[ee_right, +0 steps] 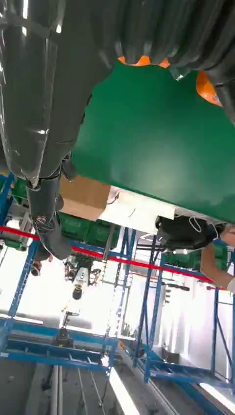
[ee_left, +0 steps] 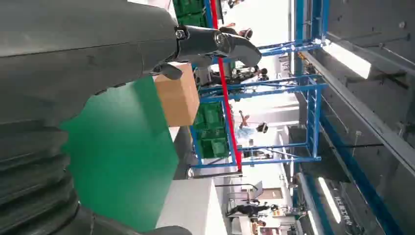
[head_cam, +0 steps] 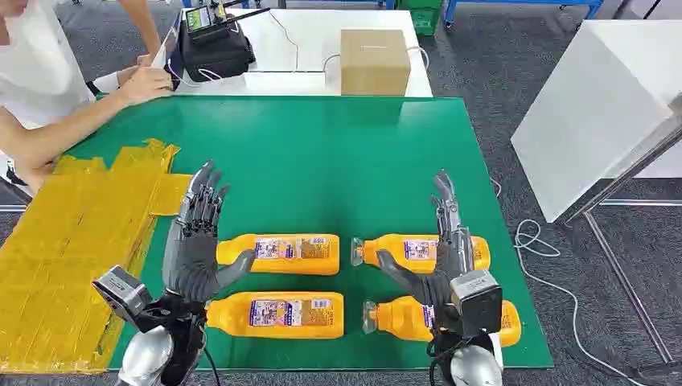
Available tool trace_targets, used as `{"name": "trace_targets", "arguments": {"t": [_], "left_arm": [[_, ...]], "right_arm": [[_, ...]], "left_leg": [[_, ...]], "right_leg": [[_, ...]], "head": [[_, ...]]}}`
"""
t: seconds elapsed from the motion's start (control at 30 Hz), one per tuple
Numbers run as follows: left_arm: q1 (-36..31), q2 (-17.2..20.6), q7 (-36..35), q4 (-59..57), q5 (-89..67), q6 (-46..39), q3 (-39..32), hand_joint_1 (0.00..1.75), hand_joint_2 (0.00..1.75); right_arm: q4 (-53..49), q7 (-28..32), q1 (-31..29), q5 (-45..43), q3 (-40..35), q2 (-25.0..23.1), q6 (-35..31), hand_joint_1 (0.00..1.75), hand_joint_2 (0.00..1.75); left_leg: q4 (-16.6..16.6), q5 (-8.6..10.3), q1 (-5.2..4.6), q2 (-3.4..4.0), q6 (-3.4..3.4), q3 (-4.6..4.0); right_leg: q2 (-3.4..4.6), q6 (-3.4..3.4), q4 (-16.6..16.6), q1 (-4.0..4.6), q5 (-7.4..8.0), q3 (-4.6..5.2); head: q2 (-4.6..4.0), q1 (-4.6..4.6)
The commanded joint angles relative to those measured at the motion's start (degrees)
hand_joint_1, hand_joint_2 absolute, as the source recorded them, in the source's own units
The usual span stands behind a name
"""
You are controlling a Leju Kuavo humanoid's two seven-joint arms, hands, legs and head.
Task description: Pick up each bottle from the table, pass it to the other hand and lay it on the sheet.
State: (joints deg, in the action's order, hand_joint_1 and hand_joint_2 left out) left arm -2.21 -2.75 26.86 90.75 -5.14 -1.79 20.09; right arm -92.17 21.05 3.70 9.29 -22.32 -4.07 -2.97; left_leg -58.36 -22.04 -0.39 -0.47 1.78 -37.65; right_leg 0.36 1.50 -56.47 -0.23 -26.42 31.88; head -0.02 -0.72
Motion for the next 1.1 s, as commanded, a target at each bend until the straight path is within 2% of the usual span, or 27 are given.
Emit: {"name": "trace_targets", "arguments": {"t": [0.03,0.13,0.17,0.3,0.37,0.4,0.43,0.47,1.1], "left_arm": [[1.4,-2.4,3.9,-0.7,-7.0,-7.1,-2.3,0.0,1.75],[1.4,-2.4,3.9,-0.7,-7.0,-7.1,-2.3,0.0,1.75],[2.8,-3.1,4.7,-0.8,-8.3,-11.0,-1.6,0.0,1.75],[2.8,-3.1,4.7,-0.8,-8.3,-11.0,-1.6,0.0,1.75],[3.8,-3.3,5.2,-0.6,-8.7,-11.5,-1.1,0.0,1.75],[3.8,-3.3,5.2,-0.6,-8.7,-11.5,-1.1,1.75,1.75],[3.8,-3.3,5.2,-0.6,-8.7,-11.5,-1.1,1.75,1.75],[3.8,-3.3,5.2,-0.6,-8.7,-11.5,-1.1,1.75,1.75],[6.0,-2.9,5.6,-0.5,-10.8,-13.3,1.3,1.75,1.75]], "right_arm": [[1.1,6.8,0.8,3.7,3.4,-3.7,-7.2,0.0,1.75],[1.1,6.8,0.8,3.7,3.4,-3.7,-7.2,0.0,1.75],[1.6,8.7,1.6,4.5,2.4,-4.6,-13.1,0.0,1.75],[1.6,8.7,1.6,4.5,2.4,-4.6,-13.1,0.0,1.75],[1.4,8.9,2.0,4.9,1.8,-5.0,-13.6,0.0,1.75],[1.4,8.9,2.0,4.9,1.8,-5.0,-13.6,0.44,1.75],[1.4,8.9,2.0,4.9,1.8,-5.0,-13.6,1.5,1.75],[1.4,8.9,2.0,4.9,1.8,-5.0,-13.6,1.73,1.75],[-0.4,8.3,3.1,6.7,-0.7,-5.5,-17.1,1.75,1.75]], "left_leg": [[0.1,-0.08,0.03,0.03,-0.11,0.27],[0.1,-0.07,0.02,0.03,-0.11,0.25],[0.1,-0.04,0.01,0.02,-0.09,0.17],[0.1,-0.11,0.02,0.04,-0.14,0.36],[0.0,-0.05,0.03,0.03,-0.09,0.17],[0.1,-0.1,0.02,0.04,-0.13,0.34],[0.1,-0.08,0.02,0.03,-0.11,0.26],[0.1,-0.05,0.01,0.02,-0.09,0.18],[0.1,-0.11,0.03,0.04,-0.14,0.33]], "right_leg": [[-0.02,-0.03,0.1,0.03,-0.06,-0.29],[-0.02,-0.02,0.1,0.02,-0.05,-0.27],[-0.02,-0.02,0.1,0.01,-0.03,-0.18],[-0.02,-0.03,0.1,0.02,-0.08,-0.38],[-0.01,-0.02,0.1,0.02,-0.03,-0.19],[-0.02,-0.03,0.1,0.01,-0.07,-0.35],[-0.02,-0.03,0.1,0.02,-0.05,-0.28],[-0.02,-0.02,0.1,0.01,-0.03,-0.19],[-0.02,-0.03,0.1,0.03,-0.07,-0.35]], "head": [[0.0,-0.02],[0.0,-0.02],[0.0,-0.02],[0.0,-0.02],[0.0,-0.02],[0.0,-0.02],[0.0,-0.02],[0.0,-0.02],[0.0,0.0]]}}
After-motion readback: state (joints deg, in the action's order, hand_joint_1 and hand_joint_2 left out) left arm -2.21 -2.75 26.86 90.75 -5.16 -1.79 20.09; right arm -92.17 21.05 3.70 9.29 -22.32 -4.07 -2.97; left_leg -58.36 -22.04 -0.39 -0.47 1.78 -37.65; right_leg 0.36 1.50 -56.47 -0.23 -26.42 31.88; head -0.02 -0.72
